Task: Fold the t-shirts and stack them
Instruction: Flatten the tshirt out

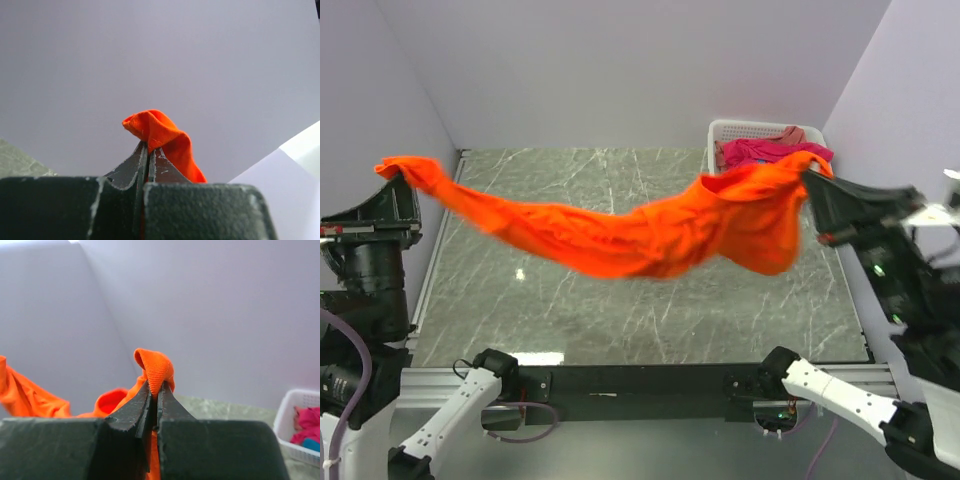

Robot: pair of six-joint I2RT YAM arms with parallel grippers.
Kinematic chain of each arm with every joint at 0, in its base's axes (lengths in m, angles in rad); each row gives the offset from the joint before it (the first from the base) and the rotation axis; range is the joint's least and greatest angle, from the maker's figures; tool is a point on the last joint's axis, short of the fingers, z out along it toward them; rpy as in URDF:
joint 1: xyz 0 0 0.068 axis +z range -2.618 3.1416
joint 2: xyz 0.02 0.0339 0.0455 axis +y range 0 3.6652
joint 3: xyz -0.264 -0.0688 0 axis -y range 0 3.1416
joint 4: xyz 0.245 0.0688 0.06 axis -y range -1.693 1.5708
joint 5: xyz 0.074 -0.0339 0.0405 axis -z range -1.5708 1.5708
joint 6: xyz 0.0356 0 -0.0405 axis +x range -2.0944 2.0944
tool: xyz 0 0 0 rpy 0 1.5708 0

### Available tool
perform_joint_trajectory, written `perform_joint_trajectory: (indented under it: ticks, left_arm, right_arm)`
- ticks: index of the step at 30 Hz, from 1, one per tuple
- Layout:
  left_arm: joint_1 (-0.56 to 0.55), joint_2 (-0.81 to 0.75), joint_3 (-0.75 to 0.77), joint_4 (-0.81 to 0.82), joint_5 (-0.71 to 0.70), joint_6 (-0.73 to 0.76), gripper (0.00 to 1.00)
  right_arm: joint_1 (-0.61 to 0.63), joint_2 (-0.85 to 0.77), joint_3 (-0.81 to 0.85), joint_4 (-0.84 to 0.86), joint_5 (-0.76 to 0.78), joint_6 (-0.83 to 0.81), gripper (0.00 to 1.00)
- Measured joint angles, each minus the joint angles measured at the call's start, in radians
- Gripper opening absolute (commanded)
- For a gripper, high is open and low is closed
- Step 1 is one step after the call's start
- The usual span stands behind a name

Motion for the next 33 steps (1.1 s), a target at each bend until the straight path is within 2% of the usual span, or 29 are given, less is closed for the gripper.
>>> perform_joint_trajectory:
  ticks: [3, 6, 9, 10, 12, 13, 14, 15, 16, 17, 18, 20, 21, 23, 27, 33]
  left_arm:
    - [0.000, 0.001, -0.018, 0.016, -0.026, 0.002, 0.01]
    - [0.000, 0.074, -0.044, 0.000, -0.066, -0.002, 0.01]
    - [0.005, 0.210, -0.079, -0.005, -0.130, -0.010, 0.01]
    - [0.016, 0.263, -0.095, -0.006, -0.139, -0.010, 0.01]
    - [0.067, 0.385, -0.129, -0.006, -0.127, -0.009, 0.01]
    - [0.105, 0.459, -0.142, -0.002, -0.107, -0.008, 0.11]
    - [0.133, 0.525, -0.148, 0.005, -0.090, -0.002, 0.53]
    - [0.168, 0.633, -0.149, 0.014, -0.066, 0.013, 0.78]
    - [0.190, 0.716, -0.142, 0.018, -0.045, 0.020, 0.99]
    - [0.205, 0.788, -0.134, 0.018, -0.027, 0.029, 0.99]
    - [0.217, 0.869, -0.120, 0.003, -0.013, 0.027, 1.00]
    - [0.228, 0.988, -0.085, -0.043, -0.003, 0.024, 0.99]
    - [0.230, 1.023, -0.081, -0.063, -0.002, 0.021, 0.99]
    - [0.230, 1.036, -0.084, -0.120, -0.002, 0.010, 0.99]
    - [0.230, 0.911, -0.159, -0.159, 0.001, -0.060, 0.99]
    - [0.230, 0.604, -0.548, -0.189, 0.059, -0.211, 0.99]
  right_arm:
    - [0.000, -0.090, -0.051, 0.017, -0.005, 0.013, 0.00]
    - [0.000, -0.092, -0.120, 0.022, 0.079, 0.043, 0.00]
    - [-0.019, -0.034, -0.241, 0.011, 0.216, 0.102, 0.00]
    - [-0.047, 0.002, -0.285, 0.003, 0.230, 0.122, 0.00]
    - [-0.160, 0.083, -0.365, 0.010, 0.164, 0.166, 0.00]
    - [-0.229, 0.135, -0.415, 0.027, 0.116, 0.190, 0.09]
    - [-0.293, 0.193, -0.462, 0.048, 0.077, 0.213, 0.22]
    - [-0.347, 0.264, -0.505, 0.073, 0.043, 0.230, 0.45]
    - [-0.381, 0.348, -0.533, 0.085, 0.018, 0.247, 0.51]
    - [-0.403, 0.415, -0.545, 0.089, 0.004, 0.252, 0.56]
    - [-0.416, 0.494, -0.548, 0.077, -0.015, 0.258, 0.66]
    - [-0.426, 0.603, -0.546, 0.061, -0.037, 0.270, 0.70]
    - [-0.426, 0.629, -0.544, 0.051, -0.048, 0.272, 0.84]
    - [-0.426, 0.627, -0.544, 0.039, -0.058, 0.288, 0.85]
    - [-0.426, 0.524, -0.562, 0.049, -0.066, 0.322, 0.86]
    - [-0.426, 0.313, -0.780, 0.072, -0.098, 0.411, 0.86]
